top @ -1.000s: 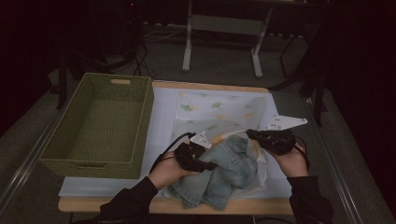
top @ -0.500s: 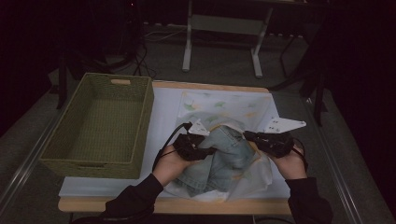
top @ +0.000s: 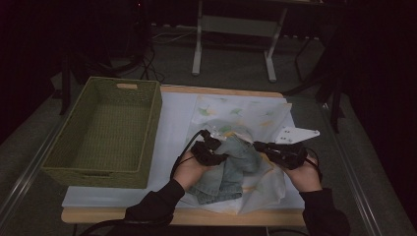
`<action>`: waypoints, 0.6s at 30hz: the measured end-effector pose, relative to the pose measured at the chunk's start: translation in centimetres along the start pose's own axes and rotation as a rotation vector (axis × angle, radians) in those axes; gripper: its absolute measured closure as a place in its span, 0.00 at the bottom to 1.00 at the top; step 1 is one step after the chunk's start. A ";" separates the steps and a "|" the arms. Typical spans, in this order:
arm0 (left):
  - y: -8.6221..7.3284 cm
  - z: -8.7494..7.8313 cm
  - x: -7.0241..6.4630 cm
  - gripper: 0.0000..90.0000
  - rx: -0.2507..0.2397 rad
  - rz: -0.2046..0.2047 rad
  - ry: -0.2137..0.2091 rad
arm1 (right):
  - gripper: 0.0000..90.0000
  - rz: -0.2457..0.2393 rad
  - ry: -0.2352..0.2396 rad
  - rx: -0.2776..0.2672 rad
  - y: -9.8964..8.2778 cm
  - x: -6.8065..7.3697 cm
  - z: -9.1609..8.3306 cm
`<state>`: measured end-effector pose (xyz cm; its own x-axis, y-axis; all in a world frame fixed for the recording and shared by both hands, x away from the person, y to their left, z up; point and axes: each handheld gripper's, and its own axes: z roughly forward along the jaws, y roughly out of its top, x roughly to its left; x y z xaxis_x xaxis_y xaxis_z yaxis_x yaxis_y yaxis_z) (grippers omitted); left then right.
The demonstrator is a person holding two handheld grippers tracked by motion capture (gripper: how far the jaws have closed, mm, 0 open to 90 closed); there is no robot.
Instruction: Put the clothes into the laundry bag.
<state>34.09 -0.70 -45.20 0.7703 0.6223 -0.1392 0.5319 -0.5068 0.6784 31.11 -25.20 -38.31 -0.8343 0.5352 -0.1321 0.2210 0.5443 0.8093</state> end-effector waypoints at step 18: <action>2.7 -1.7 0.0 0.86 -0.207 -0.114 0.075 | 0.99 -0.014 0.015 -0.001 0.3 0.4 0.3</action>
<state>34.88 -1.06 -42.17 0.6774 0.7147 -0.1745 0.5245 -0.3029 0.7957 30.96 -24.64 -38.30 -0.8450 0.5176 -0.1347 0.2086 0.5509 0.8081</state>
